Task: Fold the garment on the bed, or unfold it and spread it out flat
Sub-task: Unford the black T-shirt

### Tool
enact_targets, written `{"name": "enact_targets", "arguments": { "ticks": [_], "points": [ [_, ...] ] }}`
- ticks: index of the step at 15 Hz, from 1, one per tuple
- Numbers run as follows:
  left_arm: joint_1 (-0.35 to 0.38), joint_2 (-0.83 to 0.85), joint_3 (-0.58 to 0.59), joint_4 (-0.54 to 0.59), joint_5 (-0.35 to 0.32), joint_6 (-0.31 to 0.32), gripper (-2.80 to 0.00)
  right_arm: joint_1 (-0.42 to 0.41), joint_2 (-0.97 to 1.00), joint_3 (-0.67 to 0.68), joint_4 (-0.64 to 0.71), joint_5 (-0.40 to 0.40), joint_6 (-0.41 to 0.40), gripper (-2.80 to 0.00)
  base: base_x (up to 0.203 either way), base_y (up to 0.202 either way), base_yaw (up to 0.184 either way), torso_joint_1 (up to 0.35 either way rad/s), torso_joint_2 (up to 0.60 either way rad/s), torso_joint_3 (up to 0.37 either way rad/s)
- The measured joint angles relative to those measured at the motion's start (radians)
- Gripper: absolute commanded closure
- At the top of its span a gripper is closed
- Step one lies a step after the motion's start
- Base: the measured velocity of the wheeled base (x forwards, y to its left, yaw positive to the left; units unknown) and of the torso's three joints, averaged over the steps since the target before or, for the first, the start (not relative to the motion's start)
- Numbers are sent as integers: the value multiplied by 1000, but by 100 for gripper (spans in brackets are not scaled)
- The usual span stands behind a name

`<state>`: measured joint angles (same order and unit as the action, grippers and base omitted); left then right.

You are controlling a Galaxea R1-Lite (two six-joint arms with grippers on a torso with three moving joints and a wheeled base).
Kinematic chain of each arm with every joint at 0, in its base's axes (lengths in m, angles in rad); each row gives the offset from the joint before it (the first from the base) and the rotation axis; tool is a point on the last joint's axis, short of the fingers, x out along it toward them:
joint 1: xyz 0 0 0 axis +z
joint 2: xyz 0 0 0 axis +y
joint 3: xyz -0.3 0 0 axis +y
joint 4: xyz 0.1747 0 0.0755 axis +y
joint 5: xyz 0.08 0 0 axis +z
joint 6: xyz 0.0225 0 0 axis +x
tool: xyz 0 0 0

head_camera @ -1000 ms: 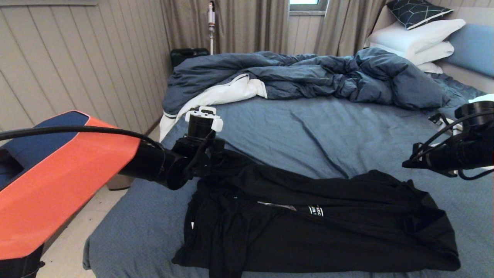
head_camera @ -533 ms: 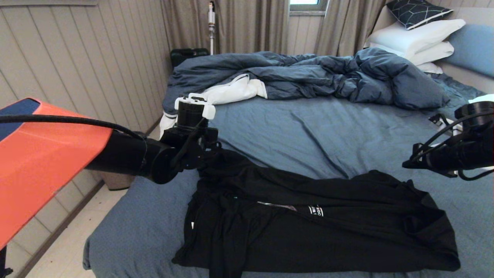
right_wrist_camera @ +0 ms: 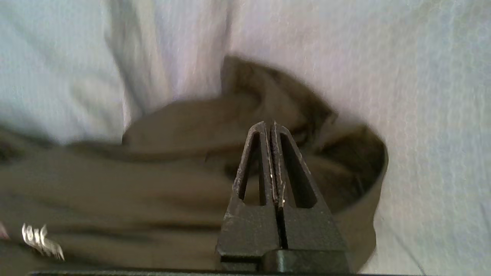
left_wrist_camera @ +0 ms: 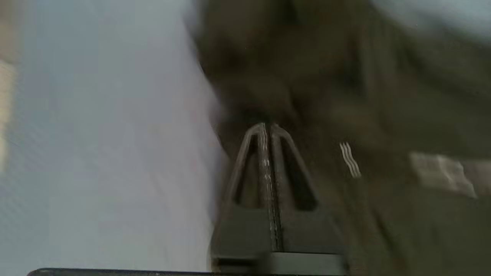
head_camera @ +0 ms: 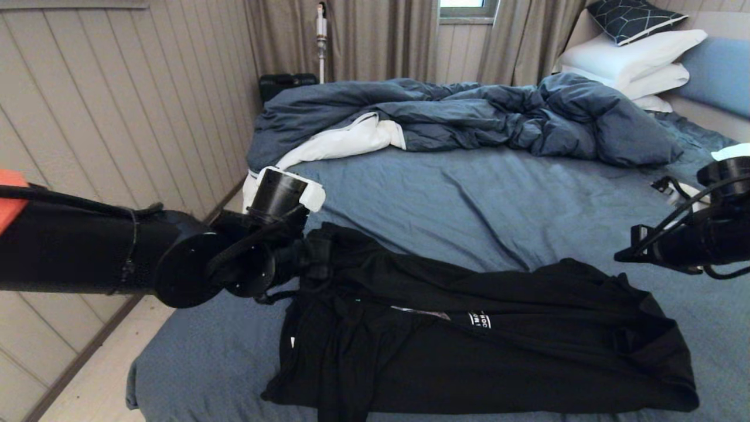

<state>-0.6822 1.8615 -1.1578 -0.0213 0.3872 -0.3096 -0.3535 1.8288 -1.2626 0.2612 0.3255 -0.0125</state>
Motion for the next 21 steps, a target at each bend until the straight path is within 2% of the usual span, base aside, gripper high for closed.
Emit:
{"name": "enact_targets", "arguments": {
  "ticks": [1, 3, 6, 8, 9, 14, 21],
  "points": [
    [-13, -17, 18, 54, -31, -43, 0, 4, -18, 7, 33, 0, -26, 0, 0, 0, 0, 0, 0, 0],
    [-42, -35, 71, 70, -40, -82, 0, 19, -56, 12, 136, 0, -86, 0, 0, 0, 0, 0, 0, 0],
    [-102, -34, 97, 80, -45, -101, 0, 52, -111, 19, 265, -12, -159, 0, 0, 0, 0, 0, 0, 0],
    [-141, -22, 85, 91, -46, -99, 0, 67, -130, 24, 282, -78, -166, 0, 0, 0, 0, 0, 0, 0],
    [-160, -14, 69, 97, -44, -96, -280, 74, -137, 36, 281, -119, -174, 0, 0, 0, 0, 0, 0, 0],
    [-211, 12, 35, 140, -45, -94, -280, 97, -165, 77, 284, -146, -204, 0, 0, 0, 0, 0, 0, 0],
    [-247, 30, 85, 136, -61, -139, -280, 116, -204, 107, 313, -170, -222, 0, 0, 0, 0, 0, 0, 0]
  ]
}}
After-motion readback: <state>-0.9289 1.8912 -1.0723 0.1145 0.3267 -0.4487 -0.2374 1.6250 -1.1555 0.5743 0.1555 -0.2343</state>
